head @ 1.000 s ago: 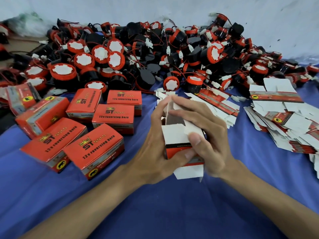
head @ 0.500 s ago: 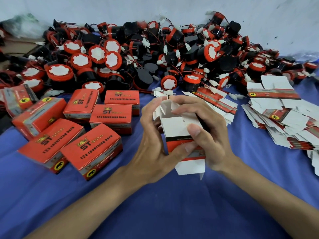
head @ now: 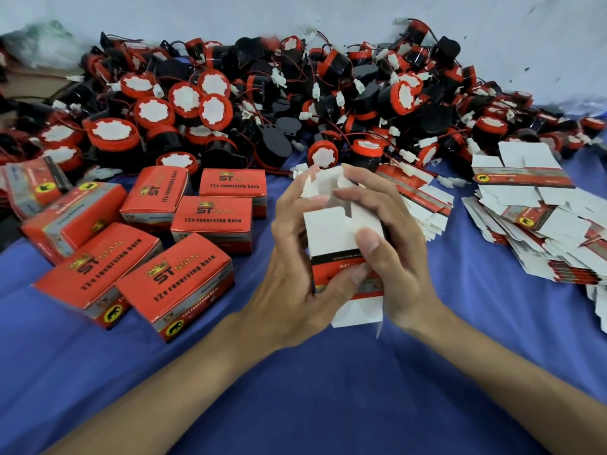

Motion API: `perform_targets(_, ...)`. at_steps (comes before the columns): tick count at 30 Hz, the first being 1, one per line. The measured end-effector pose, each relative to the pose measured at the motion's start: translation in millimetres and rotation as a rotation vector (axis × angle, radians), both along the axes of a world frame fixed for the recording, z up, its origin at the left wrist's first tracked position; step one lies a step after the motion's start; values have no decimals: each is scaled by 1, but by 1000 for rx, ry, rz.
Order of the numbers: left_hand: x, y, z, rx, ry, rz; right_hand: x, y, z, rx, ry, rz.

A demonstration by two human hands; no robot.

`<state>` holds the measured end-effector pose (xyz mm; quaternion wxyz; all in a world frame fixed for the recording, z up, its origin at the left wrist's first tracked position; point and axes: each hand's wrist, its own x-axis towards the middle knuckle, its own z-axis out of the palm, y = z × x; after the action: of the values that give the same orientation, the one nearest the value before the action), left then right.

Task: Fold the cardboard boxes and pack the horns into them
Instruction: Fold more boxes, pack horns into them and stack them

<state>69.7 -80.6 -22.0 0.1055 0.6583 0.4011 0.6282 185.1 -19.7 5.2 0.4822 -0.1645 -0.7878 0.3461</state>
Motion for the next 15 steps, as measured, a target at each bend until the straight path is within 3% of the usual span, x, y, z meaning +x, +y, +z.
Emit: perform_targets(15, 1, 8, 1, 198, 88, 71, 0, 0, -1, 91, 51, -127)
